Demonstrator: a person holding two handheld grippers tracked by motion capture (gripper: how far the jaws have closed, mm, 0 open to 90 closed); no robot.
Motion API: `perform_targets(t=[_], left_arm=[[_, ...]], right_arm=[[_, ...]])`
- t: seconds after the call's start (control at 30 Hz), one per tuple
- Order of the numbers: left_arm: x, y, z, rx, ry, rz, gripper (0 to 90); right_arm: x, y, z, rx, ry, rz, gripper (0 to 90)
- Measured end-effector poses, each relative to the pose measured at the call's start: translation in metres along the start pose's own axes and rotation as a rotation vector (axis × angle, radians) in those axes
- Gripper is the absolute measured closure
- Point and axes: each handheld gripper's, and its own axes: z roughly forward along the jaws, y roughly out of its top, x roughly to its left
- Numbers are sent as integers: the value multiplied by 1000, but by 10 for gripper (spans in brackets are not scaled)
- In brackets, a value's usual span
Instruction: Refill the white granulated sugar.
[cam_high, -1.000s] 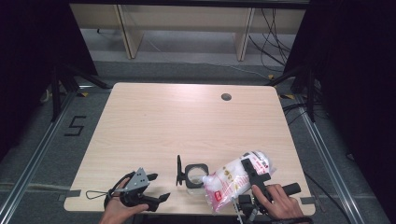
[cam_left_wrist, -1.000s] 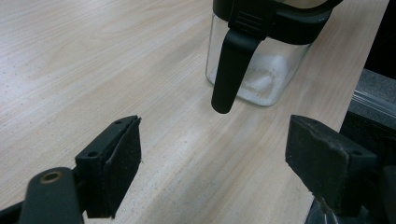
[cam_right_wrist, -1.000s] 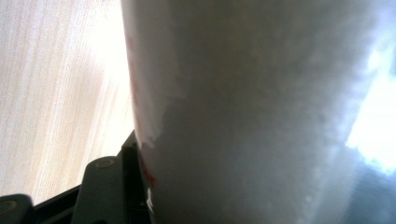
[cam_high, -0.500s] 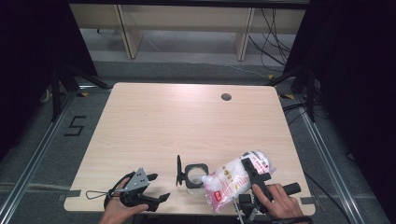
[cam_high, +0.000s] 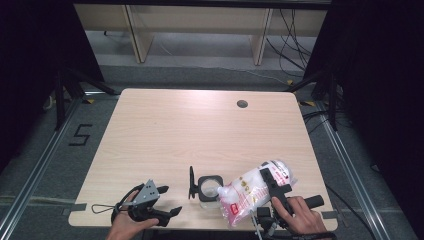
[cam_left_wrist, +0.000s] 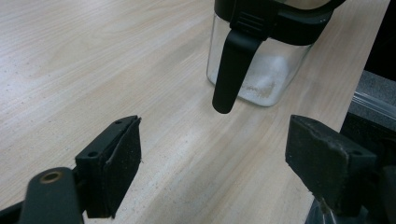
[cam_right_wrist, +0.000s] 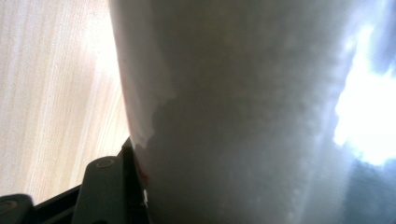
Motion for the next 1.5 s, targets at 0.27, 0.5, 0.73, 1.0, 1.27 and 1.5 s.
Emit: perform_targets(t=[0.27, 0.5, 0.73, 1.0, 1.27, 1.5], left_arm=[[-1, 0, 0, -1, 0, -5, 178], [-1, -1, 0, -7, -6, -2, 178], [-1, 0, 1, -17, -18, 2, 173], [-2, 1, -1, -20, -15, -3, 174], [-1, 0, 0, -24, -18, 0, 173], [0, 1, -1, -21, -18, 21, 174]], right_arm=[[5, 2, -5, 56, 23, 105, 397], [-1, 2, -1, -4, 11, -4, 397], [1, 2, 0, -14, -3, -3, 397], [0, 5, 1, -16, 8, 4, 398], [-2, 3, 1, -15, 13, -2, 397], [-2, 3, 1, -17, 5, 12, 398]])
